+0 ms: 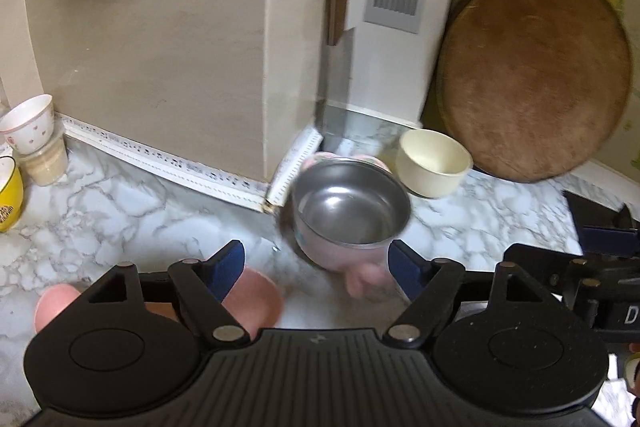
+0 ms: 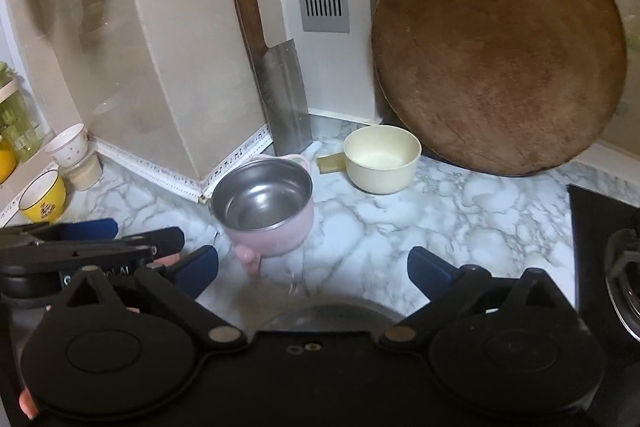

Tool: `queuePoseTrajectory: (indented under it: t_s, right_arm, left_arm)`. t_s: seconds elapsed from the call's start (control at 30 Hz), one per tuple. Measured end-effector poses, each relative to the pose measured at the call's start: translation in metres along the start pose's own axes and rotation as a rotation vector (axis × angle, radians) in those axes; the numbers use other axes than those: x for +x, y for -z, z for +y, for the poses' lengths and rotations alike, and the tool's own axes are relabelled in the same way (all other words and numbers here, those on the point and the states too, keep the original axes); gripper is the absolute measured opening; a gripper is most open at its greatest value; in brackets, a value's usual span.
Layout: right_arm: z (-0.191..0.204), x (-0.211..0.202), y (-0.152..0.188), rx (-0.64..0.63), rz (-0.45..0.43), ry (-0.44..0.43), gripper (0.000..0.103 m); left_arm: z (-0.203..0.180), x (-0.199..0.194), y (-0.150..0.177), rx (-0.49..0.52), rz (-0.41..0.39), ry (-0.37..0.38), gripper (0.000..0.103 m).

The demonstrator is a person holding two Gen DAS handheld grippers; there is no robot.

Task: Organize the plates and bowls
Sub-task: 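Move both tools to the pink pot with steel interior, then close both tools on the pink pot rim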

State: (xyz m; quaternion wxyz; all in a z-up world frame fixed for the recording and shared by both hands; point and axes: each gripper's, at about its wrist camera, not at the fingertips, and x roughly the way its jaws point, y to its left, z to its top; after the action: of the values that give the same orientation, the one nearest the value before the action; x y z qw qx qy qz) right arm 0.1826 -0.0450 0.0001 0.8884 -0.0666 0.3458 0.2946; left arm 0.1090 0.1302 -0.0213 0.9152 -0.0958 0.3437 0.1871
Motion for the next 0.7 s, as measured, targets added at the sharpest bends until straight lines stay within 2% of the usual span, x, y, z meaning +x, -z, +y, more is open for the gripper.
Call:
queuePoseTrajectory:
  t_s: [0.4,0.7]
  right_arm:
    - [-0.009,0.071,-0.043,0.045,0.069,-0.012,0.1]
    - [-0.022,0.13,-0.055,0.107,0.157,-0.004,0.098]
  left_arm:
    - [-0.002,0.067,-0.026,-0.028,0.072,-0.086,0.079]
    - [-0.006,0.11,-0.029,-0.063,0.111,-0.129,0.079]
